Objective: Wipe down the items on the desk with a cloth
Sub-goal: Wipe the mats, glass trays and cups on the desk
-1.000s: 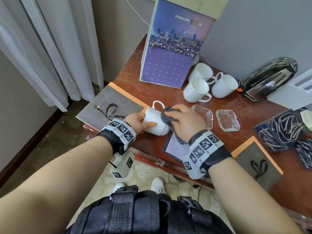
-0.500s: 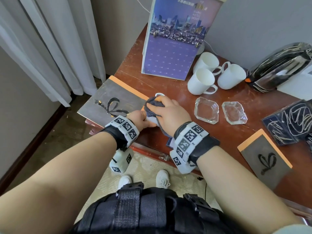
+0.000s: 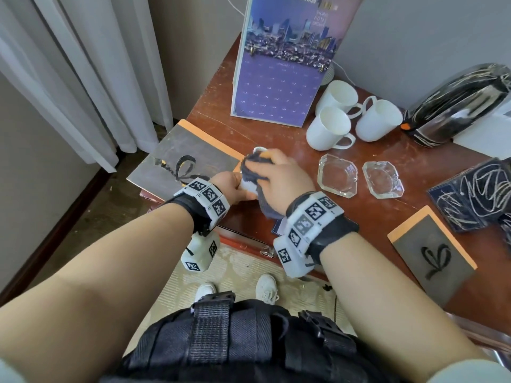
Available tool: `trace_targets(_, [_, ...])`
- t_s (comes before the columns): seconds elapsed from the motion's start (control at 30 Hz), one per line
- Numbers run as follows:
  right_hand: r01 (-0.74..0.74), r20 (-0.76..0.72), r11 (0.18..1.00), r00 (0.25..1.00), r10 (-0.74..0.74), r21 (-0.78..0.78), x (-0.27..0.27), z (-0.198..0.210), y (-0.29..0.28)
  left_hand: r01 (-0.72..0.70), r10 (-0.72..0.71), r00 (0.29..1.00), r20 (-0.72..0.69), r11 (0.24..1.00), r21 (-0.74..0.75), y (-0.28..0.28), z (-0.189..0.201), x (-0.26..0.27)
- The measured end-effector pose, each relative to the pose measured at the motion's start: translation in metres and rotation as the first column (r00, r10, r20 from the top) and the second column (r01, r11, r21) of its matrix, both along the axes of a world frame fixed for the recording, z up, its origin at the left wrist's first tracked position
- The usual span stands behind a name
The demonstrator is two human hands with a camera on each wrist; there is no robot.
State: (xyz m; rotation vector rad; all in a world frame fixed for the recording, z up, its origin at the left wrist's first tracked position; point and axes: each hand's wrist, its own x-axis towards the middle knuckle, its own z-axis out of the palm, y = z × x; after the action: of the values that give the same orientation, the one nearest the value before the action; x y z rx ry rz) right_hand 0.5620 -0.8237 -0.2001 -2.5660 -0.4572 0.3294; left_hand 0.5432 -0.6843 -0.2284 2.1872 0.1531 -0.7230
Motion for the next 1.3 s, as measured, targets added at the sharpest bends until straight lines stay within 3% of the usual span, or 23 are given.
trace_targets(0.07, [0.091,-0.069,0.994,0.994,-0.087,0.056,-0.003,-0.009,-0.002,-0.002,0.001,1.000,-0.015,1.000,-0.012,0.000,-0.001,0.001])
trace_targets(0.17, [0.080,0.003,0.995,0.997,-0.080,-0.052,-0.007,-0.004,-0.027,0.007,-0.007,1.000,0.002,0.999,-0.037,0.001,-0.003,0.003])
trace_targets(0.33, [-0.021,0.107,0.962,0.993,0.052,-0.271,0.005,0.011,-0.027,0.012,-0.012,1.000,0.005,0.999,-0.053,0.001,-0.004,0.005])
trace_targets(0.4, [-0.042,0.154,0.978,0.985,0.075,-0.206,0.008,0.014,-0.008,0.023,-0.023,1.000,-0.005,1.000,-0.013,0.000,-0.003,0.007])
trace_targets(0.53, [-0.019,-0.007,0.996,1.000,0.018,-0.092,0.002,-0.002,0.007,-0.018,0.017,1.000,0.012,0.997,0.075,-0.001,-0.003,0.008])
trace_targets(0.73, [-0.031,-0.007,0.962,1.000,0.031,-0.270,0.000,0.014,-0.041,0.048,-0.050,0.998,0.044,0.998,0.042,0.001,-0.003,0.008])
trace_targets(0.87, [0.010,-0.008,0.969,1.000,-0.012,-0.247,0.005,0.025,-0.059,0.053,-0.052,0.999,0.011,0.998,-0.021,0.001,0.001,0.008])
trace_targets(1.0, [0.087,0.059,0.988,0.995,-0.080,-0.125,0.005,0.032,-0.062,0.055,-0.057,0.998,-0.013,0.992,-0.114,0.001,-0.002,0.003])
trace_targets(1.13, [0.016,-0.009,0.992,1.000,-0.018,-0.122,0.002,0.021,-0.050,-0.003,0.010,0.999,0.043,0.989,-0.149,0.000,-0.012,-0.006])
trace_targets(1.3, [0.007,-0.157,0.998,0.987,-0.017,-0.064,-0.004,0.003,-0.047,0.155,-0.149,0.985,0.081,0.986,-0.068,0.001,-0.017,-0.015])
